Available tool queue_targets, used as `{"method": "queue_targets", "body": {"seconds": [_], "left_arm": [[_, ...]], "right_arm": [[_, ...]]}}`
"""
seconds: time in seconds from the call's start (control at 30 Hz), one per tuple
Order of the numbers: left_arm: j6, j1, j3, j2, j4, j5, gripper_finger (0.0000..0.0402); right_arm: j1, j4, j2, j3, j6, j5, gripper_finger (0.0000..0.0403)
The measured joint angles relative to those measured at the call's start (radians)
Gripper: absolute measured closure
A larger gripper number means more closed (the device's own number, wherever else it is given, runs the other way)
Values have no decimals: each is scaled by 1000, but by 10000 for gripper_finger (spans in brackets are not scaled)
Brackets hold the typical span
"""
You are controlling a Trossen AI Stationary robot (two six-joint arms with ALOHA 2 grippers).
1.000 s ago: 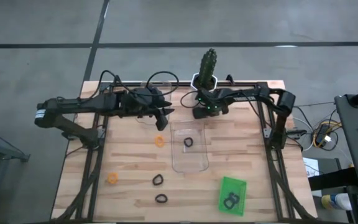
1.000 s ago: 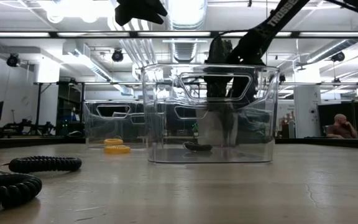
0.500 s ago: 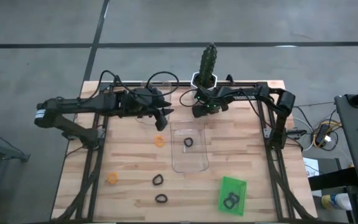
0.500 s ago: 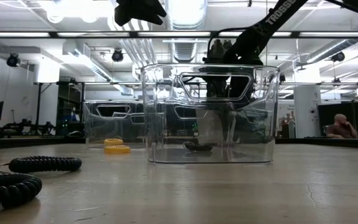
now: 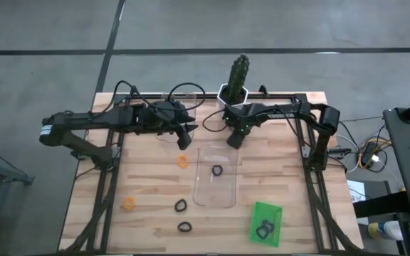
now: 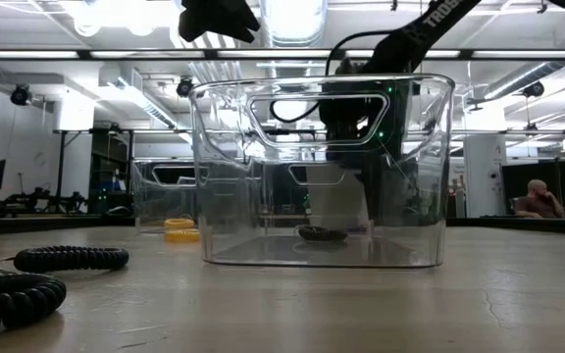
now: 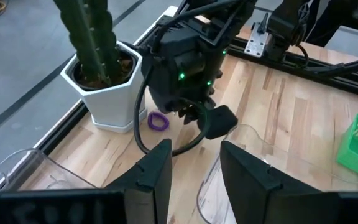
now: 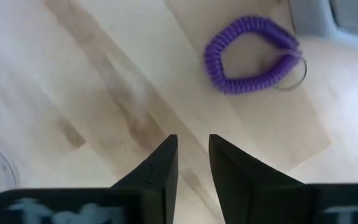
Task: Sort spring keychains
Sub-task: Put the purple spring keychain into the green bin
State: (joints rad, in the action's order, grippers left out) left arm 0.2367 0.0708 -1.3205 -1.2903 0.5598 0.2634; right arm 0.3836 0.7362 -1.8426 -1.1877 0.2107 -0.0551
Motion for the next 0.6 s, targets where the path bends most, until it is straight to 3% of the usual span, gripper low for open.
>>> {"method": "queue_targets", "body": {"seconds": [0.2, 0.37, 0.6], "left_arm": [[0, 0, 0, 0, 2, 11, 273], [0, 0, 0, 0, 2, 34, 273], [0, 0, 0, 0, 3, 53, 273]], "right_arm": [[-3, 18, 23, -1, -204, -5, 338], [-7, 16, 37, -1, -530, -13, 344], [-6, 16, 37, 0, -771, -23, 339]]}}
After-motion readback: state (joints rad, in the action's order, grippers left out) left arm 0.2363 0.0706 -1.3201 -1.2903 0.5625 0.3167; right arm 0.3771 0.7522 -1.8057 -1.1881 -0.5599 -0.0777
